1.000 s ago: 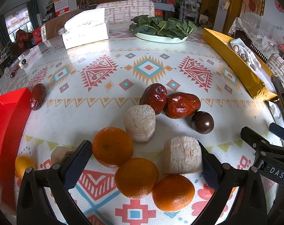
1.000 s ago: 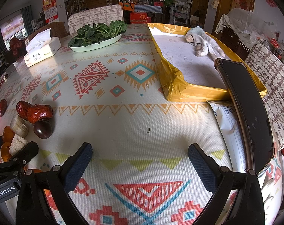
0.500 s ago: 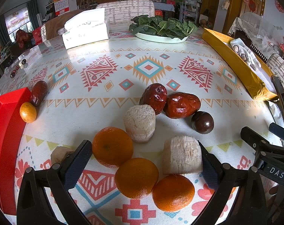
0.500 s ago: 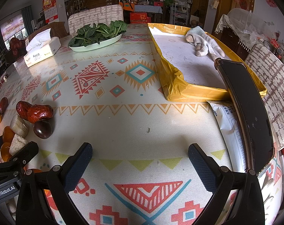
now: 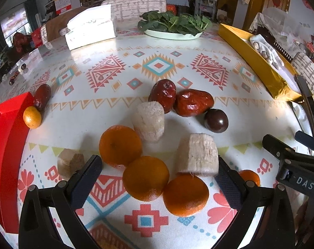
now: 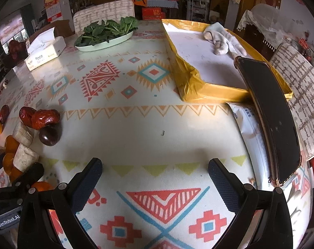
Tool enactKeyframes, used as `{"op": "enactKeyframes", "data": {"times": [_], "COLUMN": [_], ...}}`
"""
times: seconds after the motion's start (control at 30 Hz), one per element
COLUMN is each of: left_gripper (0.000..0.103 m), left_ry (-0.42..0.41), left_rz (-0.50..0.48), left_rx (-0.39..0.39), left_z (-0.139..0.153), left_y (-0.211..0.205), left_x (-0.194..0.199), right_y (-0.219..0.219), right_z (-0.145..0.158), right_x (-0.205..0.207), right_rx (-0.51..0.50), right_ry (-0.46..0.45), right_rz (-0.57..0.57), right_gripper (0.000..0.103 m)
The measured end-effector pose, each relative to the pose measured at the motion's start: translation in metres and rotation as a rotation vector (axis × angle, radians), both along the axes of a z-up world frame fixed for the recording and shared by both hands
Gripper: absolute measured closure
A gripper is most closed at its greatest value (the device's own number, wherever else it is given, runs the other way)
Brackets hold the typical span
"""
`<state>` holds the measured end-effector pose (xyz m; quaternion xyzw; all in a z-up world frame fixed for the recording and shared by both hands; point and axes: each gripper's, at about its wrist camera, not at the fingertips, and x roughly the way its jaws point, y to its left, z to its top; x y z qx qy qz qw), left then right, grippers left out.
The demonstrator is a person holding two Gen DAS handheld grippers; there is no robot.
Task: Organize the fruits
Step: 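Grasp a white cylindrical piece with the left tool while the right tool grasps an orange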
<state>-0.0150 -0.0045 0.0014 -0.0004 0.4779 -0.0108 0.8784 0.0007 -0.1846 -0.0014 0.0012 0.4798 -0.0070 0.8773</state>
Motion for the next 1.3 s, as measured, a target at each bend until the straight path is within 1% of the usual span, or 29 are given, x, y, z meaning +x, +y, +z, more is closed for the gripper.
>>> {"op": "enactKeyframes", "data": {"times": [0.07, 0.13, 0.2, 0.27, 0.3, 0.4, 0.47, 0.57, 0.63, 0.67, 0.7, 0.73, 0.8, 0.87, 0.9, 0.97, 1.0, 1.03, 1.07, 1.1, 1.2, 1.3], "left_gripper": [0.0, 0.002, 0.002, 0.002, 0.002, 0.002, 0.002, 0.002, 0.004, 0.008, 0.018, 0.025, 0.026, 0.026, 0.027, 0.04, 0.052, 0.069, 0.069, 0.069, 0.07, 0.07], "left_ry": [0.003, -0.006, -0.059, -0.117, -0.161, -0.22, -0.223, -0.223, -0.211, -0.2, -0.18, -0.16, -0.134, -0.115, -0.102, -0.075, -0.059, -0.07, -0.061, -0.06, -0.072, -0.115], "left_rz": [-0.001, 0.002, 0.016, 0.031, 0.051, 0.09, 0.125, 0.131, 0.113, 0.101, 0.074, 0.049, 0.013, -0.003, -0.009, -0.02, -0.024, -0.016, -0.017, -0.012, 0.016, 0.044], "left_rx": [-0.011, -0.051, -0.091, -0.098, -0.101, -0.119, -0.129, -0.181, -0.186, -0.18, -0.179, -0.192, -0.217, -0.205, -0.199, -0.195, -0.188, -0.149, -0.139, -0.143, -0.152, -0.129], "left_z": [0.001, 0.007, 0.023, 0.039, 0.051, 0.067, 0.069, 0.062, 0.052, 0.048, 0.042, 0.038, 0.03, 0.023, 0.019, 0.013, 0.011, 0.011, 0.011, 0.012, 0.014, 0.025], "left_y": [0.003, 0.01, 0.021, 0.033, 0.046, 0.078, 0.099, 0.119, 0.119, 0.115, 0.11, 0.106, 0.096, 0.087, 0.083, 0.077, 0.075, 0.072, 0.072, 0.073, 0.08, 0.087], "left_x": [-0.002, -0.011, -0.023, -0.034, -0.044, -0.061, -0.069, -0.084, -0.089, -0.091, -0.092, -0.092, -0.091, -0.09, -0.09, -0.089, -0.089, -0.091, -0.091, -0.091, -0.095, -0.102], "right_y": [0.0, 0.0, 0.0, 0.0, 0.0, 0.009, 0.023, 0.044, 0.059, 0.066, 0.07, 0.074, 0.079, 0.084, 0.085, 0.088, 0.089, 0.09, 0.089, 0.089, 0.09, 0.09], "right_z": [0.0, 0.0, 0.0, 0.0, 0.002, 0.02, 0.033, 0.039, 0.036, 0.033, 0.029, 0.025, 0.02, 0.015, 0.013, 0.009, 0.009, 0.009, 0.009, 0.009, 0.011, 0.015], "right_x": [-0.003, -0.003, -0.003, -0.004, -0.006, -0.026, -0.041, -0.053, -0.054, -0.053, -0.052, -0.051, -0.051, -0.051, -0.051, -0.051, -0.051, -0.051, -0.052, -0.052, -0.055, -0.062], "right_rx": [-0.003, -0.005, -0.006, -0.003, 0.006, 0.062, 0.09, 0.135, 0.133, 0.129, 0.128, 0.127, 0.127, 0.121, 0.116, 0.094, 0.084, 0.074, 0.075, 0.082, 0.081, 0.075], "right_ry": [-0.002, -0.001, 0.001, 0.003, 0.003, -0.074, -0.131, -0.144, -0.125, -0.111, -0.097, -0.08, -0.062, -0.05, -0.045, -0.047, -0.046, -0.049, -0.05, -0.047, -0.05, -0.066], "right_rz": [-0.004, -0.003, -0.002, 0.002, 0.009, 0.062, 0.134, 0.235, 0.277, 0.291, 0.3, 0.308, 0.313, 0.32, 0.32, 0.32, 0.32, 0.319, 0.321, 0.324, 0.321, 0.321], "right_gripper": [0.0, 0.0, 0.0, 0.0, 0.003, 0.005, 0.005, 0.006, 0.014, 0.021, 0.025, 0.027, 0.03, 0.031, 0.032, 0.037, 0.043, 0.049, 0.056, 0.066, 0.067, 0.067]}}
